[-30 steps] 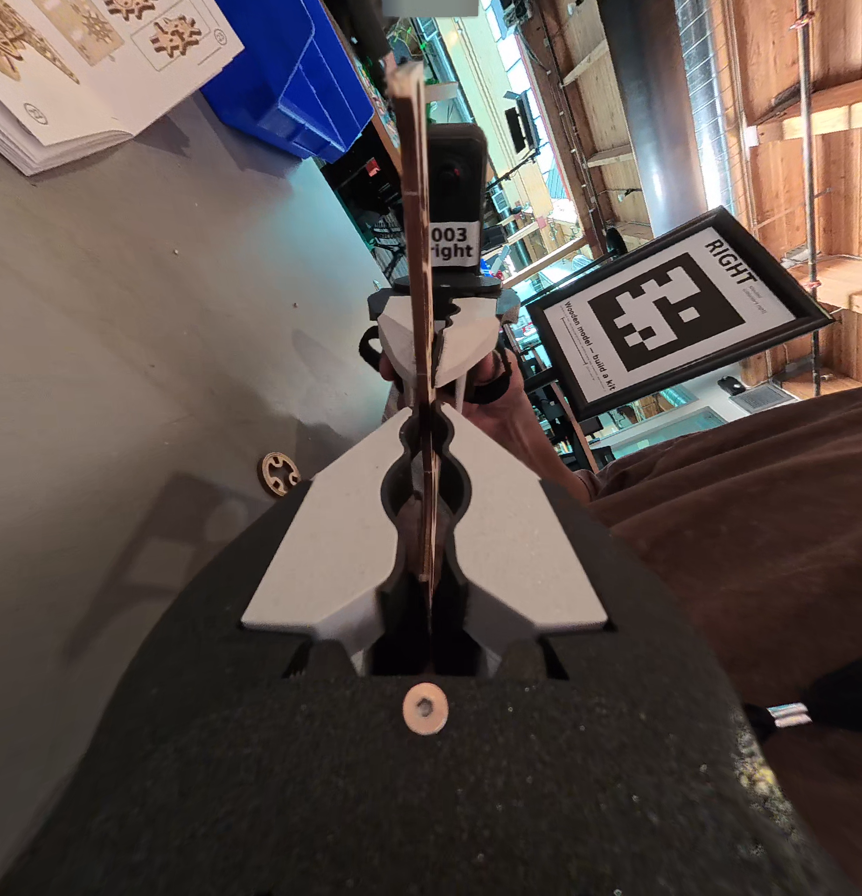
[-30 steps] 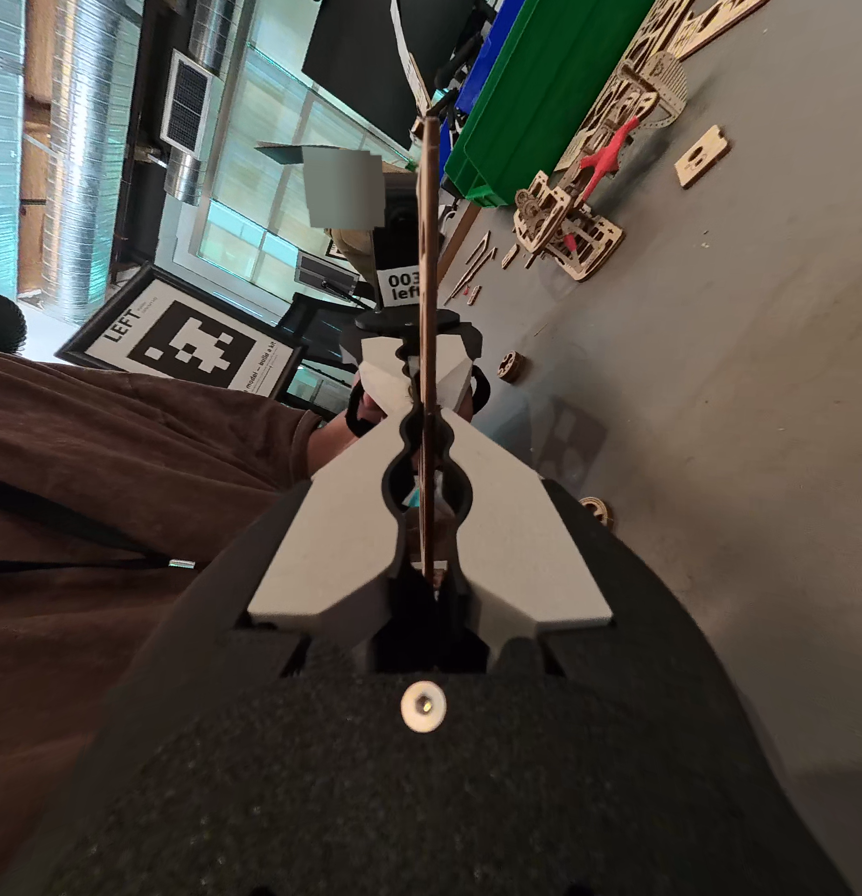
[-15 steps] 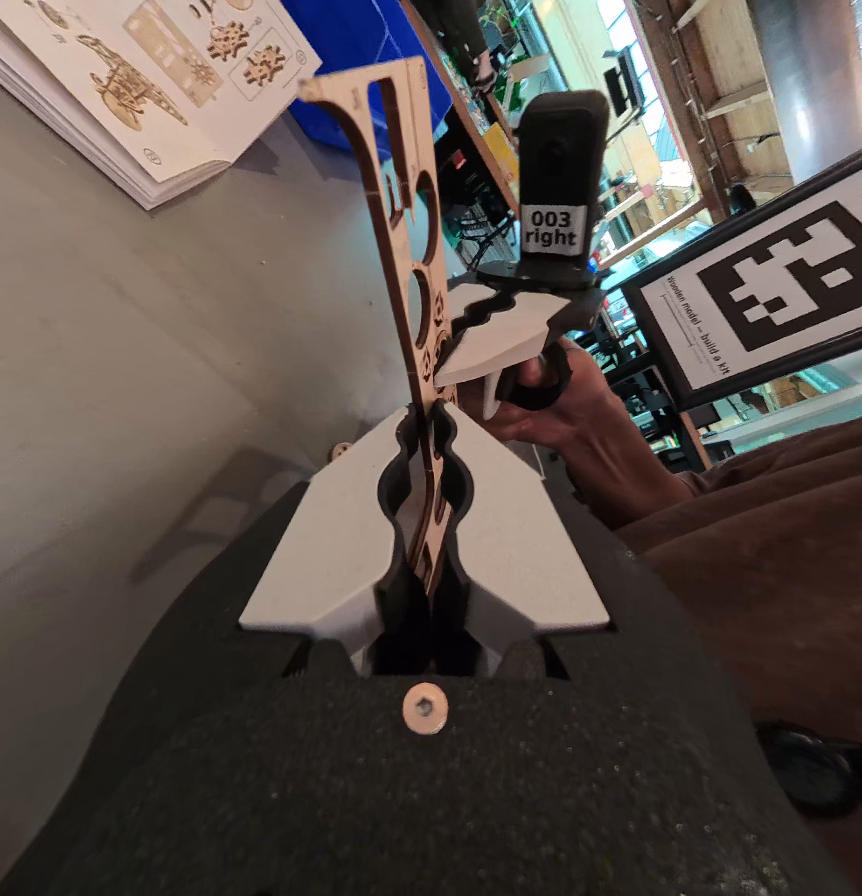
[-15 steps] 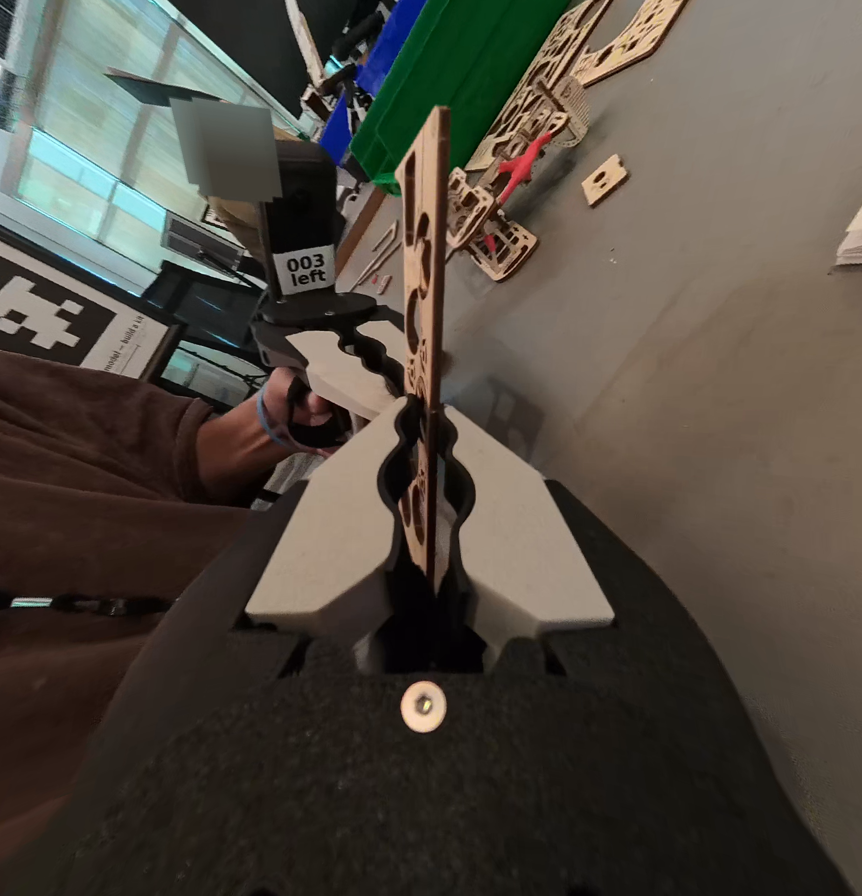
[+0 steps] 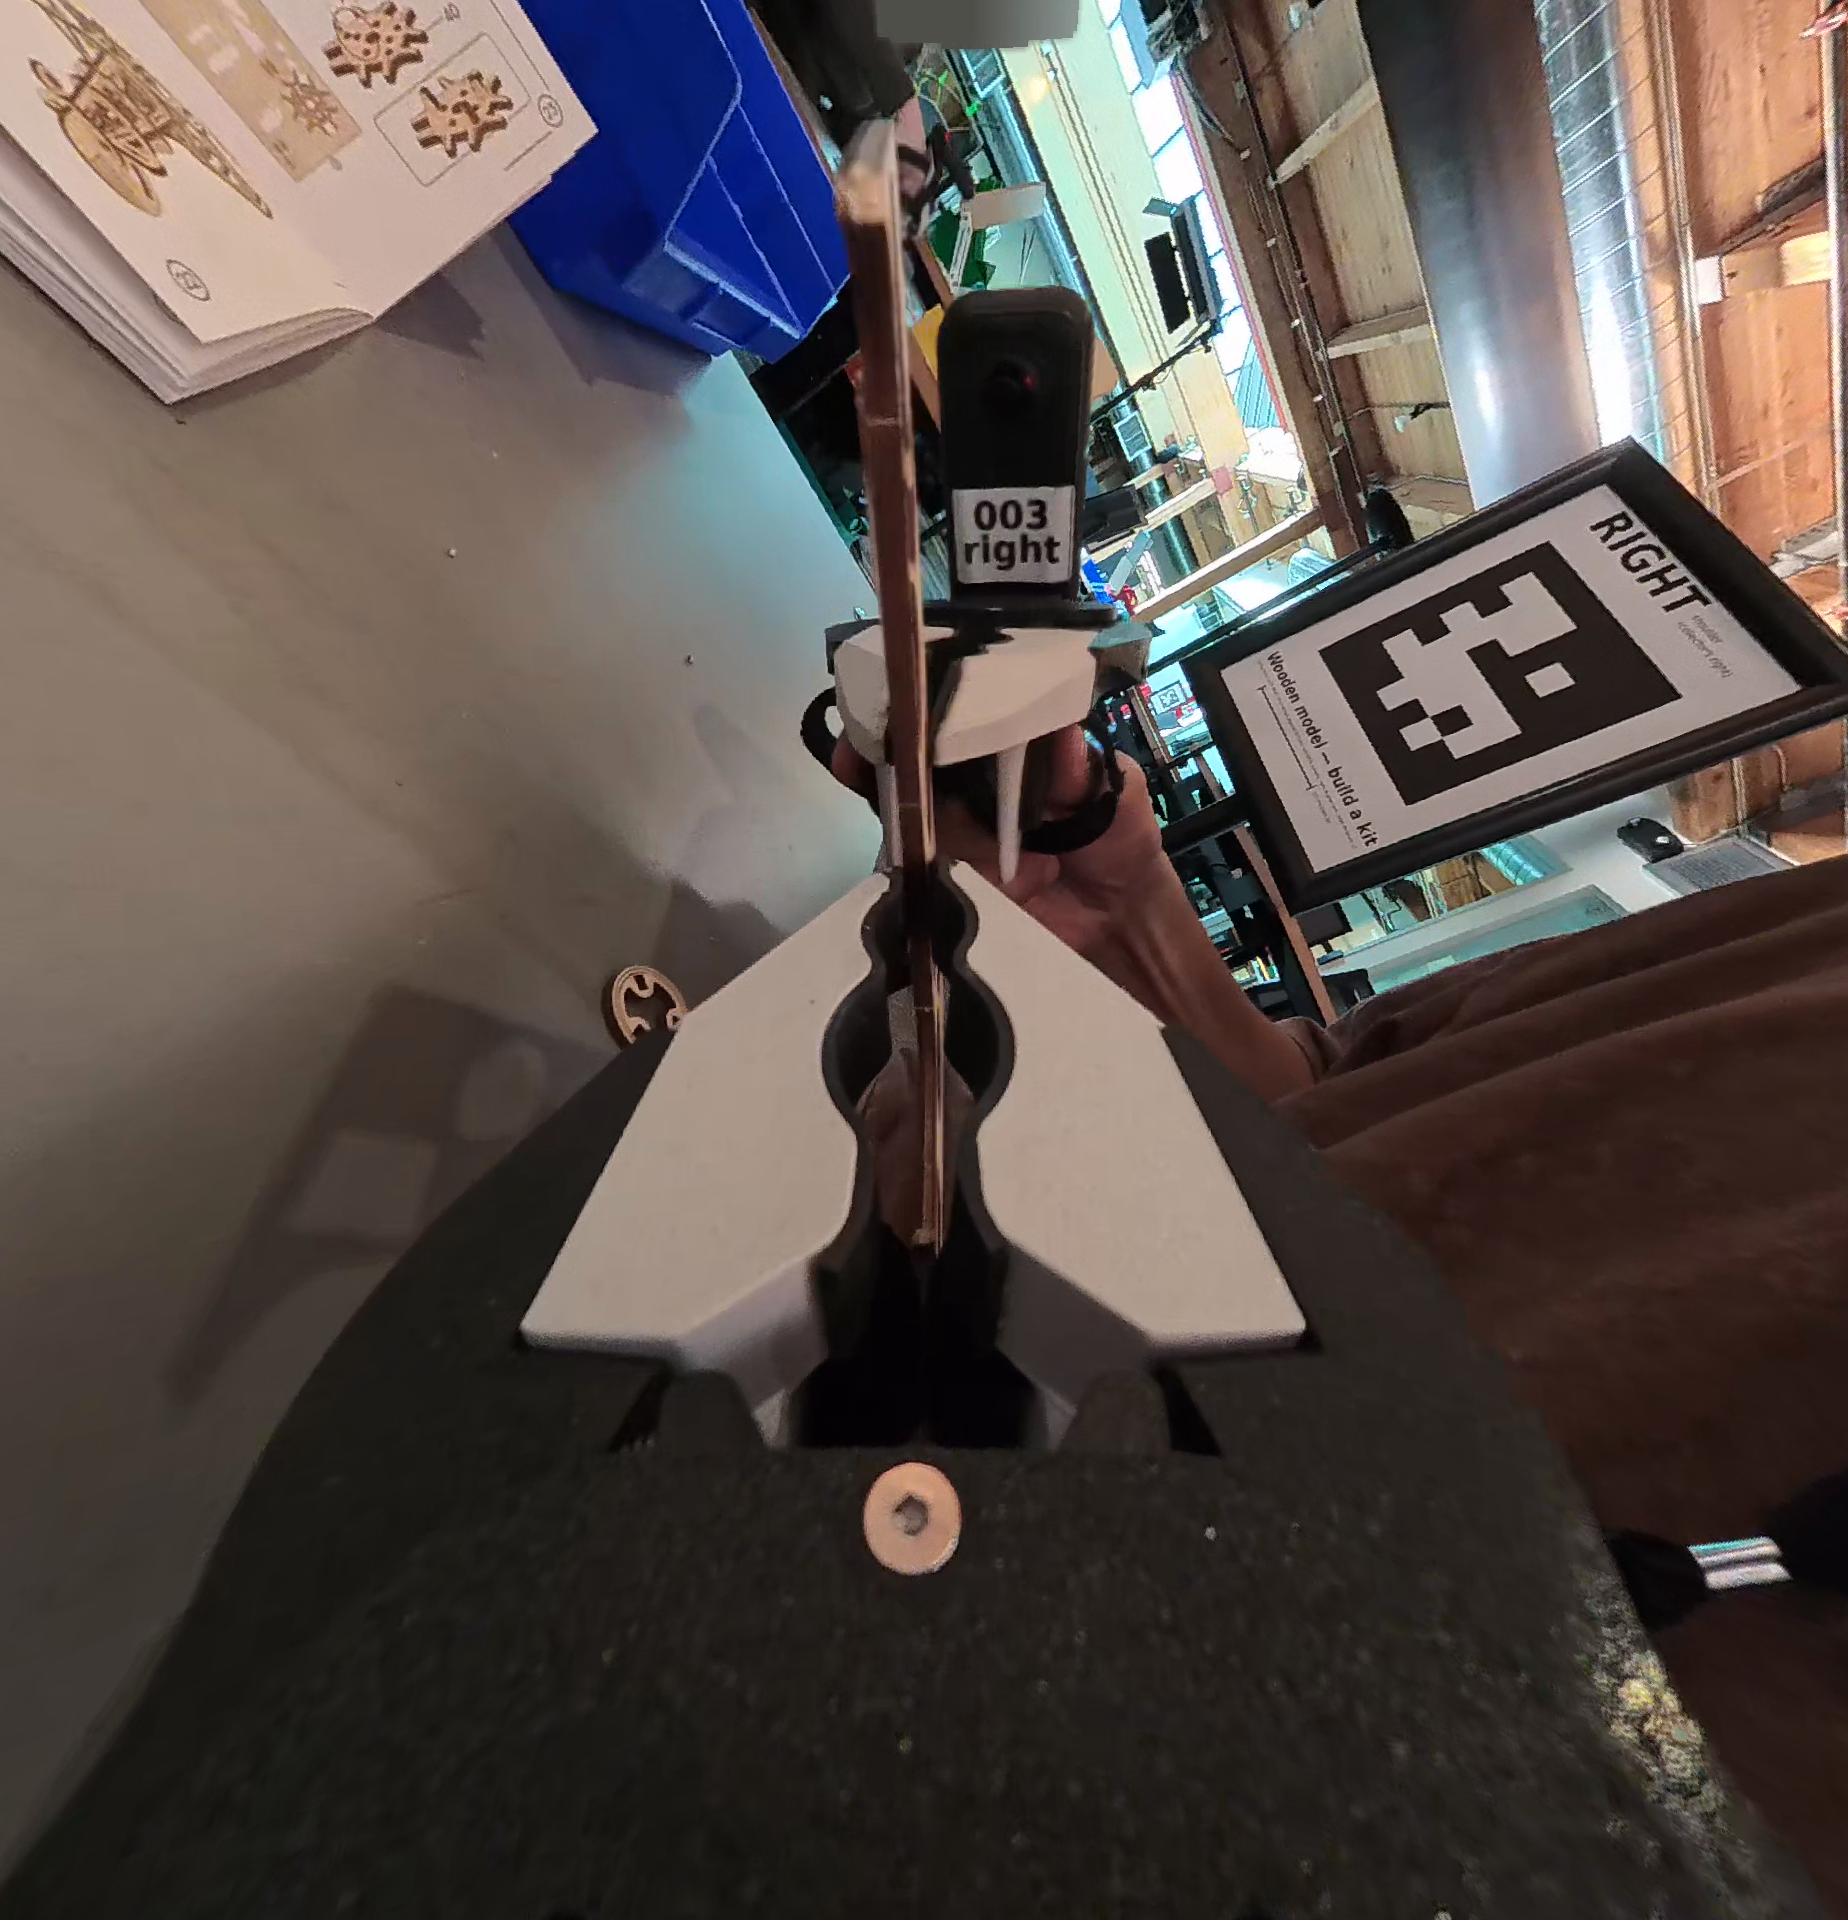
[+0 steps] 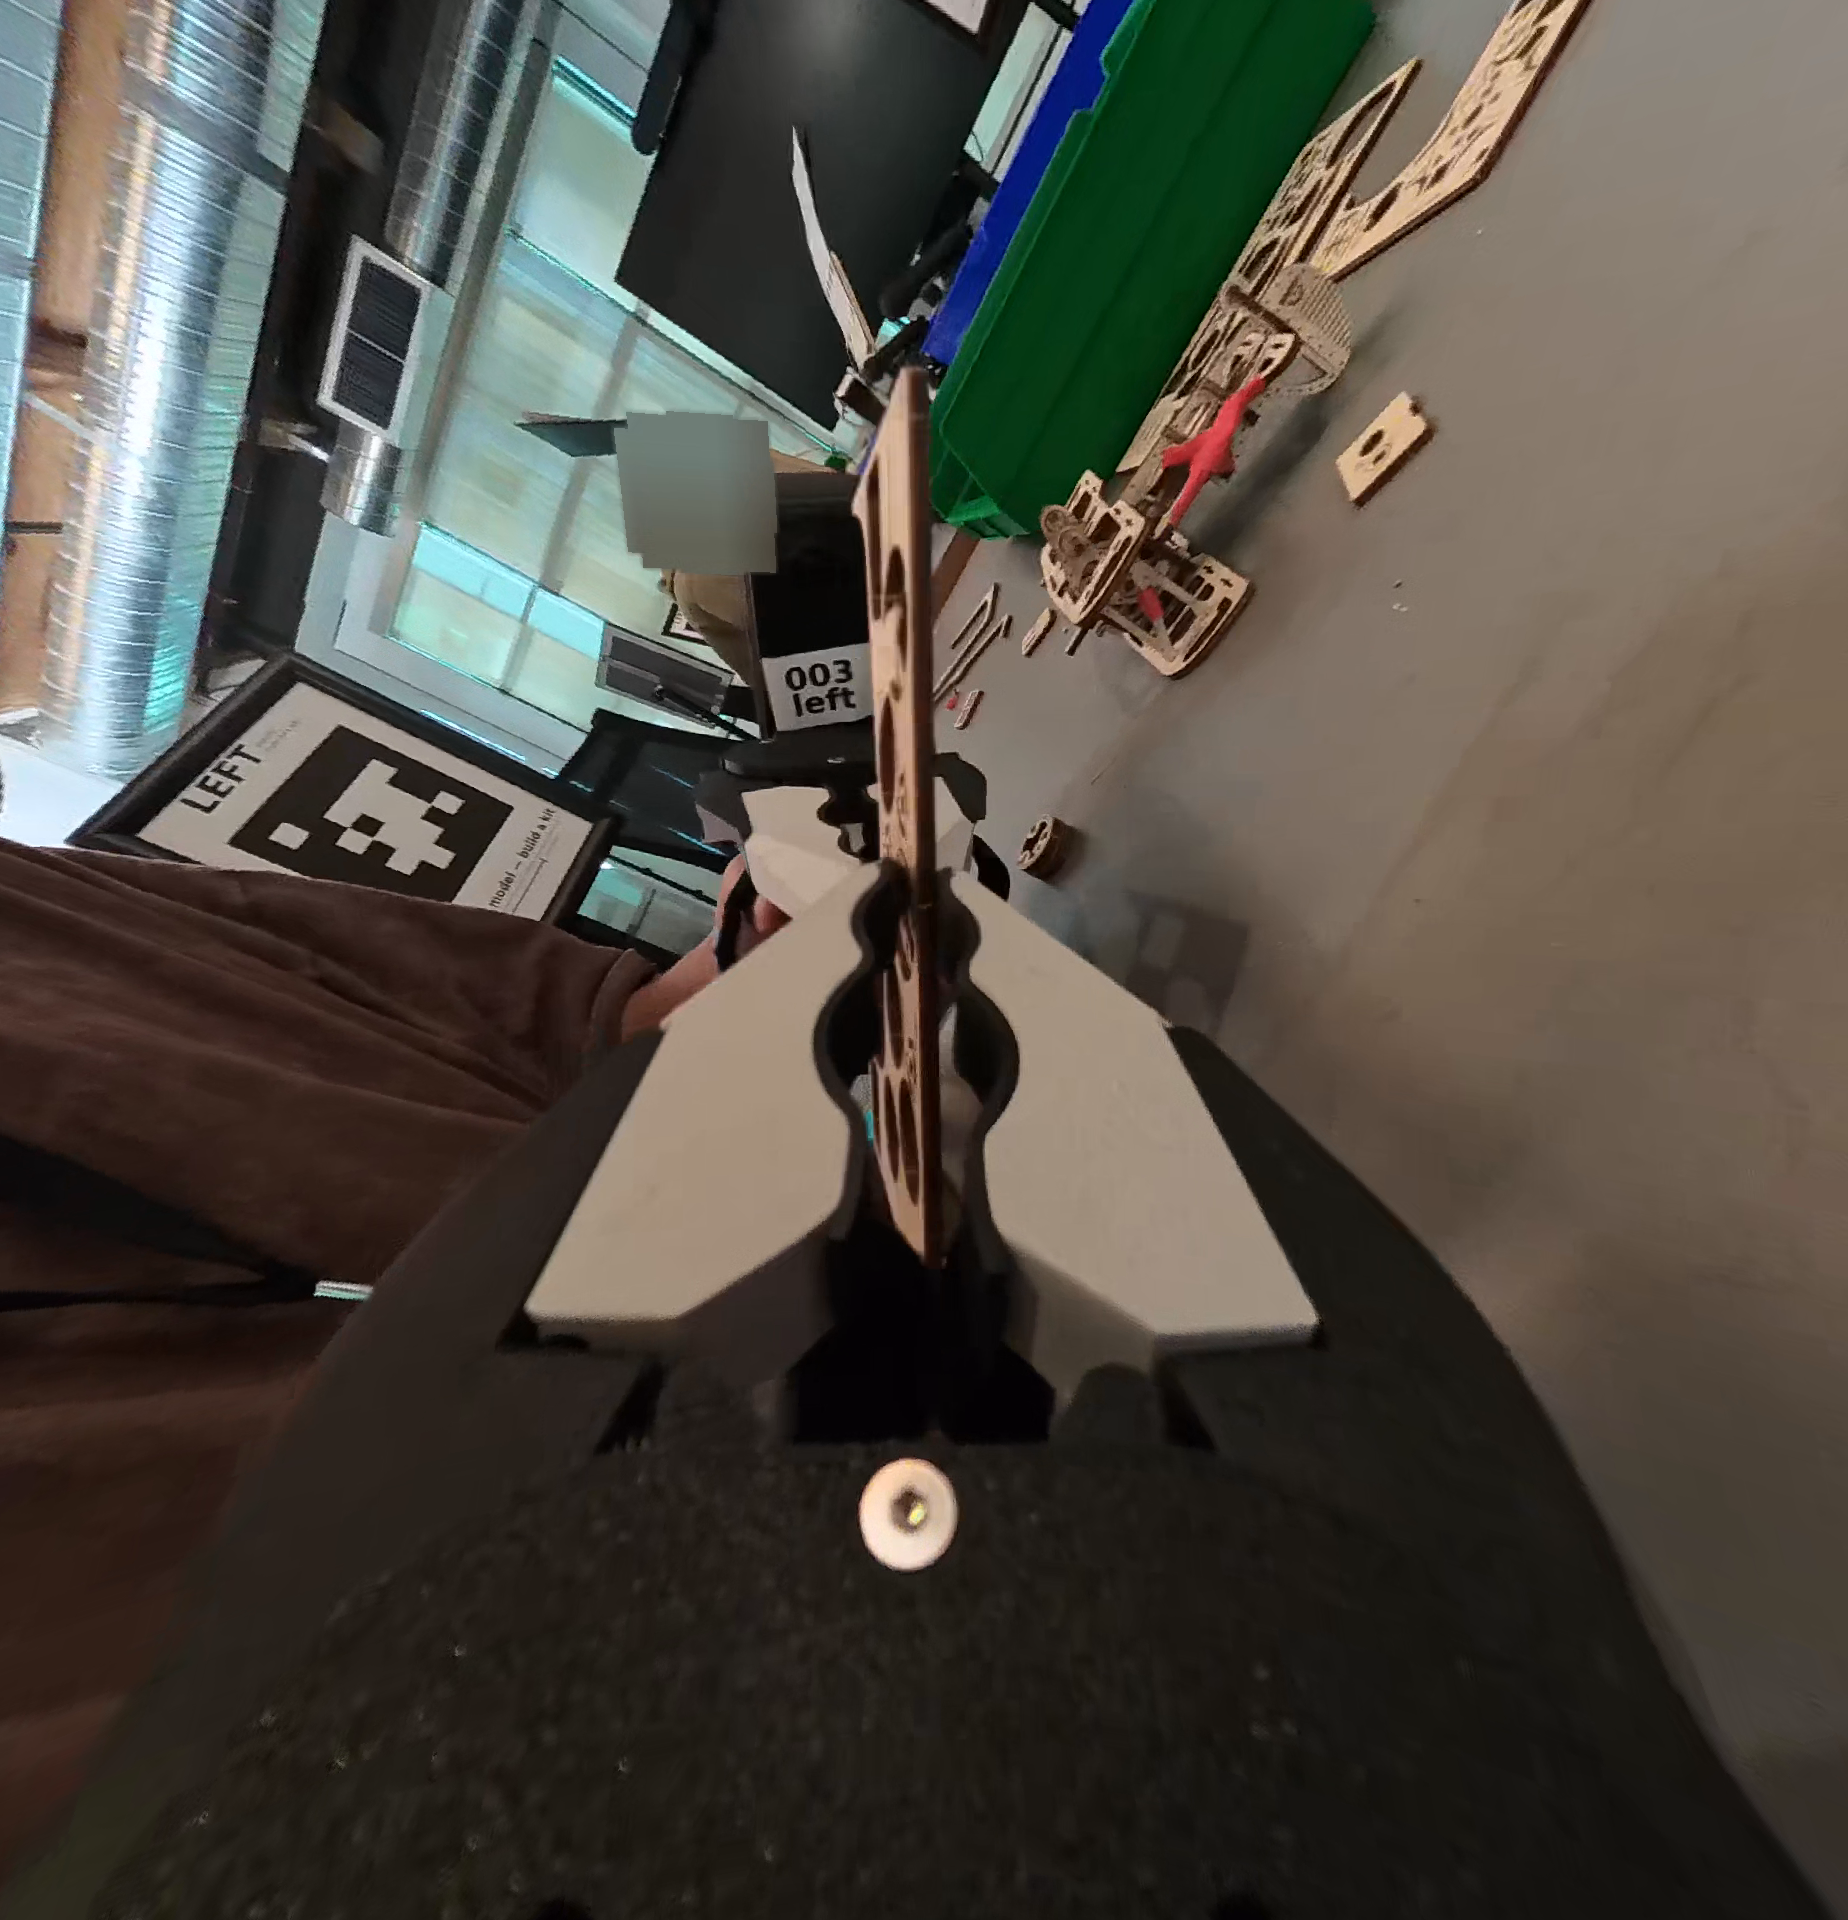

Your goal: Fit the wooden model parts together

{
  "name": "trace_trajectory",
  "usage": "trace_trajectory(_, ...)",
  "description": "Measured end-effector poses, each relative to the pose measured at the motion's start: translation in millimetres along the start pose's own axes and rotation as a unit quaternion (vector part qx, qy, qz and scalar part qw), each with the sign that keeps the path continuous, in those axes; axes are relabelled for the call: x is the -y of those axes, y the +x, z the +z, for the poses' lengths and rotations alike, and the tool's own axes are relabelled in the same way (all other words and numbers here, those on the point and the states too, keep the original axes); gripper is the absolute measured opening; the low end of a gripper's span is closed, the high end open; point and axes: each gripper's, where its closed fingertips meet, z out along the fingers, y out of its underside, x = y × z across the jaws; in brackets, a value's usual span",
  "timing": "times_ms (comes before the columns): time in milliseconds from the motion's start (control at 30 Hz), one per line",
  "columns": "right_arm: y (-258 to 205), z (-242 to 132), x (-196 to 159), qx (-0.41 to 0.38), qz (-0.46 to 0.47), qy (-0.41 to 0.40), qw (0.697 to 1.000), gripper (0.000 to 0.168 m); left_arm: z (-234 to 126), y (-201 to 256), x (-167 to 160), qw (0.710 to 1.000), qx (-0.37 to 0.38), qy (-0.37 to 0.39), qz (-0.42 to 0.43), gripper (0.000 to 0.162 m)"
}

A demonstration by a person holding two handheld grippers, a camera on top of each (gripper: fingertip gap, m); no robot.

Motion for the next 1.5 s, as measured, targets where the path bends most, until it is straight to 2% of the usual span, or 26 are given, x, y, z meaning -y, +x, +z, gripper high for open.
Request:
trace_trajectory(100,5,-1,-3,-0.013,-0.001,-0.007,1.000,0.005,1,-3,-3,1.000,0.011,-0.007,0.005,0.000)
trace_trajectory(200,14,-2,-9,-0.063,-0.045,-0.029,0.997,0.007,2,-9,-7,0.999,0.038,-0.015,0.019,0.000)
trace_trajectory(267,25,-3,-12,-0.118,-0.077,-0.048,0.989,0.003,3,-8,-8,0.999,0.037,-0.013,0.020,0.000)
trace_trajectory(333,37,-4,-16,-0.165,-0.104,-0.063,0.979,0.003,5,-19,-12,0.996,0.077,-0.024,0.032,0.001)
trace_trajectory(400,29,-4,-11,-0.142,-0.090,-0.046,0.985,0.004,4,-16,-7,0.998,0.062,-0.020,0.018,0.000)
trace_trajectory(567,34,-1,-9,-0.155,-0.103,-0.053,0.981,0.007,1,-21,-3,0.998,0.062,-0.017,0.017,0.000)
trace_trajectory(733,22,-13,7,-0.102,-0.075,-0.012,0.992,0.029,-3,-5,6,1.000,0.026,0.003,0.006,0.000)
trace_trajectory(1100,-5,-19,8,-0.027,-0.070,0.001,0.997,0.024,-15,4,4,1.000,-0.001,0.010,-0.022,0.000)
trace_trajectory(1200,-4,-23,6,-0.034,-0.071,-0.009,0.997,0.024,-55,19,6,0.999,0.029,0.024,-0.004,0.000)
trace_trajectory(1300,-2,-23,4,-0.042,-0.077,-0.016,0.996,0.023,-130,28,8,0.993,0.106,0.048,0.014,0.000)
trace_trajectory(1367,-2,-21,5,-0.036,-0.067,-0.014,0.997,0.022,-190,14,7,0.979,0.191,0.068,-0.004,0.000)
trace_trajectory(1433,-1,-17,4,-0.032,-0.058,-0.018,0.998,0.023,-237,2,9,0.968,0.222,0.107,-0.047,0.000)
trace_trajectory(1500,1,-11,0,-0.036,-0.058,-0.031,0.997,0.022,-265,-10,13,0.955,0.242,0.150,-0.085,0.000)
